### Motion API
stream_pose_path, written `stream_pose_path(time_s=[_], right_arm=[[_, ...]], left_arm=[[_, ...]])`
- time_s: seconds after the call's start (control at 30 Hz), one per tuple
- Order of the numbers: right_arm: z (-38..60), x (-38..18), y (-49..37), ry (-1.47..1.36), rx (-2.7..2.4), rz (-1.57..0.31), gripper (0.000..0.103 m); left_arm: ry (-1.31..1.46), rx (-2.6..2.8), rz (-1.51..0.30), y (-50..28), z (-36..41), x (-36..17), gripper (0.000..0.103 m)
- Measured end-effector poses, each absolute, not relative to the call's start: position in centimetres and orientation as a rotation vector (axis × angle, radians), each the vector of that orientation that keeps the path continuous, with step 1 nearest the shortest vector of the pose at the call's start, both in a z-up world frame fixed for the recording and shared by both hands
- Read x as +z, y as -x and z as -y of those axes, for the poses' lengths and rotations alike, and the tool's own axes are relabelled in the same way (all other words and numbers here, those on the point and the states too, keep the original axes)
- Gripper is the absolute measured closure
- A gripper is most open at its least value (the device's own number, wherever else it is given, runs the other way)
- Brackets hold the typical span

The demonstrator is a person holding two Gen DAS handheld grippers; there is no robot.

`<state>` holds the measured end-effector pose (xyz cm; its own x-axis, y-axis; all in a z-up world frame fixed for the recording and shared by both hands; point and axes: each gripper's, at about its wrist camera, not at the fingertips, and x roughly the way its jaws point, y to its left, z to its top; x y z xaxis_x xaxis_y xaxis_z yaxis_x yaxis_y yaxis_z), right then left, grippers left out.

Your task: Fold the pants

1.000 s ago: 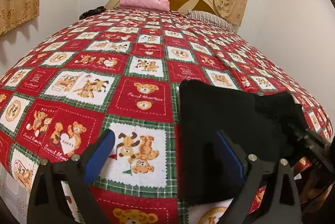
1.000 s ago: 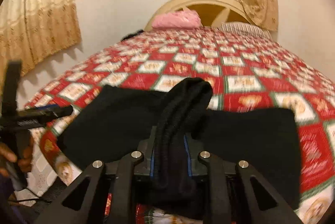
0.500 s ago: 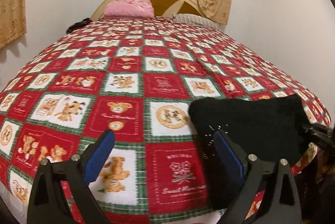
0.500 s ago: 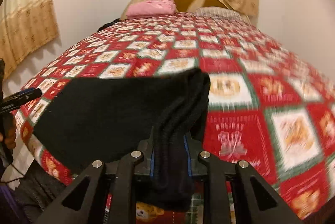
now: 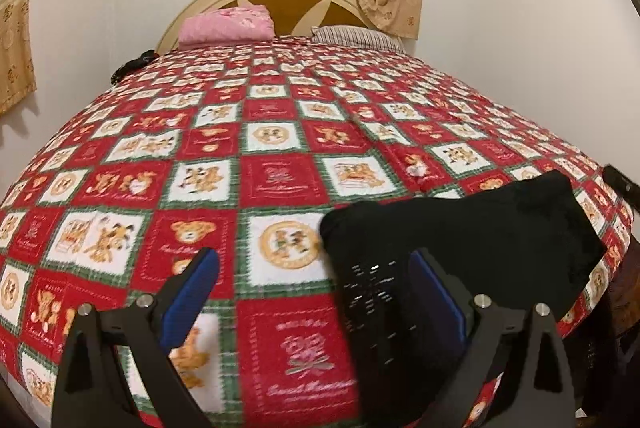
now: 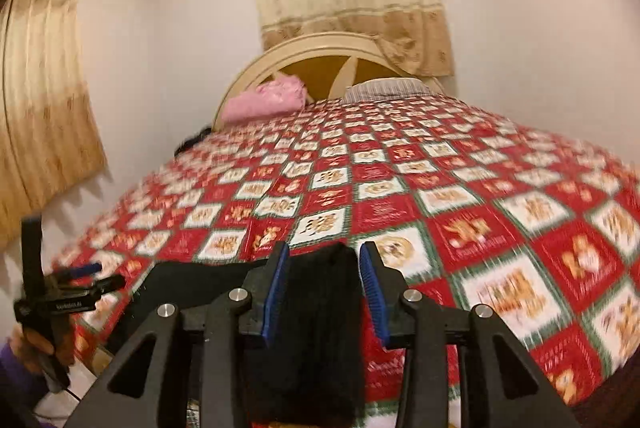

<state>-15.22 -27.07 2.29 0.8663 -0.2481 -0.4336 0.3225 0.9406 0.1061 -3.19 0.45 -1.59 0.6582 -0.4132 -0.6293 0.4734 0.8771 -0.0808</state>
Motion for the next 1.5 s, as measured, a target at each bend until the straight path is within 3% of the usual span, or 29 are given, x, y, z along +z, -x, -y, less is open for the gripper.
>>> stream_pose_path(time_s=[0.27,0.5,0.77,0.9,1.0,1.1,1.13,1.3,1.5], right_arm=[[28.4,-3.6,9.0,-0.241,-0.279,-0.631,0.067],[24.0,1.2,8.6,-0.158,-0.149,-0.503,0.067],[13.1,-3.0,-3.6,0.018,0.33,-0.835,0.067],[10.7,-6.3,-6.8,0.139,0.216,-0.955,0.067],[10.4,-6.3,-8.4,0.137,0.155,-0.998,0.064],[10.6,-7.0,-10.2,0.101,0.107,-1.035,0.053],[10.5,-7.4,-10.7,0.111,0.094,-1.04,0.049],[12.2,-6.0,-10.7,-0.02,0.116,-0.949,0.048],[17.8,-1.0,-3.7,-0.172,0.042,-0.737,0.048]], left_arm=[[-0.09,-0.466,-0.867,4.0,1.1,-6.2,0.005],[-0.049,-0.473,-0.846,5.4,-0.1,-6.5,0.005],[-0.034,-0.526,-0.82,7.4,0.3,-6.4,0.012],[-0.042,-0.547,-0.825,7.4,0.7,-6.6,0.012],[-0.033,-0.553,-0.828,7.2,0.6,-6.6,0.012],[-0.054,-0.546,-0.824,7.3,0.9,-6.6,0.011],[-0.059,-0.544,-0.824,7.3,1.0,-6.6,0.011],[-0.07,-0.537,-0.826,7.5,1.1,-6.4,0.01],[-0.072,-0.537,-0.843,7.5,1.1,-6.3,0.009]])
